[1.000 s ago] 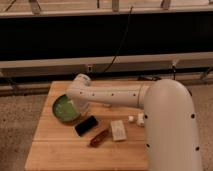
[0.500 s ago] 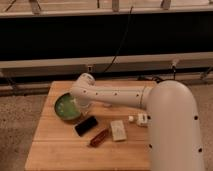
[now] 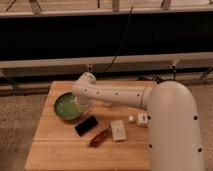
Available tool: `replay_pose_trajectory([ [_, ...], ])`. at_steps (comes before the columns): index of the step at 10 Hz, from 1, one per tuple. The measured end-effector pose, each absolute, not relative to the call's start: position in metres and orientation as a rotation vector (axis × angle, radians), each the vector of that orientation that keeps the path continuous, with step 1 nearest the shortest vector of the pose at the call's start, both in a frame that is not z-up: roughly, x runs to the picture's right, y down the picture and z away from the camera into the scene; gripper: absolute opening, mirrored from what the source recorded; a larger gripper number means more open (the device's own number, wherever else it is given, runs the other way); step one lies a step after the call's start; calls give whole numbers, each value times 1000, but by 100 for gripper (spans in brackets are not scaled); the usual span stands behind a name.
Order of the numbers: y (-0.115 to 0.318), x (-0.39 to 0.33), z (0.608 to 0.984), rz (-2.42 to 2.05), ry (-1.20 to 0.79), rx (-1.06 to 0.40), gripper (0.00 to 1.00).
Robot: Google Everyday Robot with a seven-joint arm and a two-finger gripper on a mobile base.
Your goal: Drag the ceramic bowl in a circle
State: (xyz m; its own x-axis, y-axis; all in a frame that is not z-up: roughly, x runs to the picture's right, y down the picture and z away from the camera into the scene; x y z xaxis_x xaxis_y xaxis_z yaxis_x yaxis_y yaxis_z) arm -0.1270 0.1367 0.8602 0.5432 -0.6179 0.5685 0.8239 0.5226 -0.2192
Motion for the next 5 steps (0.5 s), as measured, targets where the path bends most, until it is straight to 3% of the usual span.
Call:
replay_pose_trajectory([
  [5, 126, -122, 870, -902, -484, -495, 0],
])
